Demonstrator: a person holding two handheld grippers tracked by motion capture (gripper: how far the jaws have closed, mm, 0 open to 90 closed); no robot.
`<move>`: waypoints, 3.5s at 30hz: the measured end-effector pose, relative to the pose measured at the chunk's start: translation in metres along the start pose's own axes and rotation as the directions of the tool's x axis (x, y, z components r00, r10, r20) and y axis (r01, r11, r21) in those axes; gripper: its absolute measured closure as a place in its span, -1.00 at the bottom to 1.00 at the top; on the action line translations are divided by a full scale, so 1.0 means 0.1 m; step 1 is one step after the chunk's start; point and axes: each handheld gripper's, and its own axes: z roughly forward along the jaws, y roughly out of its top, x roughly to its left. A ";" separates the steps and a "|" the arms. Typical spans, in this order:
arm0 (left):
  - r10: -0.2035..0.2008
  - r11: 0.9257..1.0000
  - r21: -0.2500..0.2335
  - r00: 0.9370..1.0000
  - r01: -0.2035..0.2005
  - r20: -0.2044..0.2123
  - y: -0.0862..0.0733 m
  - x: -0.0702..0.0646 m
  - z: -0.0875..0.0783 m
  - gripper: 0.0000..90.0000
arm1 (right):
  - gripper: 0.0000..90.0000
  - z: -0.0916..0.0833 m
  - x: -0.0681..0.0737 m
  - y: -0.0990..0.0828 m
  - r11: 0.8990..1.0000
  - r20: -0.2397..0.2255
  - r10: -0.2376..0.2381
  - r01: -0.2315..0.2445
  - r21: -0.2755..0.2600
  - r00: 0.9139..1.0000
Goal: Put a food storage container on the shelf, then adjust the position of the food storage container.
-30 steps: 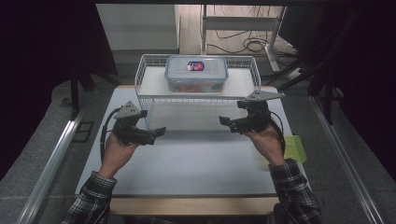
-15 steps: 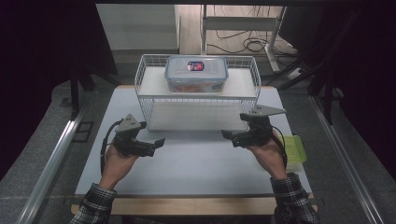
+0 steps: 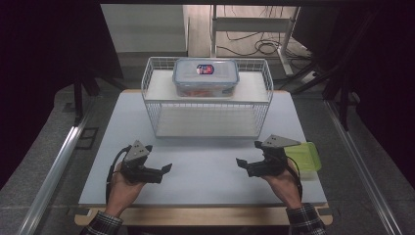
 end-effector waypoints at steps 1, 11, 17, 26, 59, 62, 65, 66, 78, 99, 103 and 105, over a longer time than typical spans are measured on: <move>-0.009 1.000 -0.007 1.000 0.009 -0.001 -0.03 0.01 0.01 -0.91 | -0.91 0.01 -0.02 -0.04 1.000 -0.001 0.010 -0.010 -0.002 1.000; -0.012 0.999 0.040 0.999 0.013 -0.033 -0.22 0.02 0.12 -0.92 | -0.91 0.12 -0.05 -0.30 0.997 0.047 0.061 -0.063 0.045 0.997; -0.051 0.998 0.020 0.998 0.052 -0.026 -0.26 0.12 0.10 -0.91 | -1.00 0.08 -0.15 -0.28 0.993 0.118 0.104 -0.110 0.047 0.988; -0.053 0.998 0.019 0.998 0.054 -0.026 -0.27 0.14 0.11 -0.90 | 0.03 -0.25 -0.54 -0.27 0.985 0.277 0.134 -0.159 0.069 0.951; -0.049 0.998 0.042 0.999 0.049 -0.003 -0.27 0.12 0.17 -0.88 | 0.99 -1.03 -1.47 -0.73 0.943 0.616 0.193 -0.318 0.099 0.764; -0.048 0.998 0.045 0.999 0.048 -0.004 -0.27 0.12 0.17 -0.88 | 0.99 -1.02 -1.48 -0.74 0.942 0.608 0.200 -0.321 0.097 0.769; -0.050 0.998 0.044 0.999 0.050 -0.002 -0.27 0.12 0.18 -0.88 | 0.99 -1.00 -1.47 -0.74 0.941 0.594 0.204 -0.324 0.102 0.779; -0.050 0.998 0.044 0.999 0.050 -0.001 -0.27 0.12 0.18 -0.88 | 0.99 -0.99 -1.46 -0.74 0.941 0.587 0.204 -0.323 0.105 0.784; -0.058 0.997 0.042 0.998 0.058 0.008 -0.28 0.12 0.19 -0.88 | 0.99 -0.80 -1.34 -0.66 0.947 0.508 0.198 -0.297 0.121 0.838; -0.043 0.997 0.058 0.999 0.043 0.003 -0.27 0.10 0.21 -0.88 | 0.99 -0.34 -1.23 -0.42 0.950 0.415 0.171 -0.261 0.170 0.894; -0.047 0.997 0.057 0.999 0.047 0.005 -0.27 0.10 0.21 -0.88 | 0.99 -0.24 -1.12 -0.36 0.954 0.381 0.145 -0.232 0.191 0.913; -0.039 0.997 0.060 0.999 0.039 0.002 -0.27 0.08 0.21 -0.87 | 0.98 -0.20 -1.06 -0.34 0.954 0.365 0.137 -0.222 0.201 0.921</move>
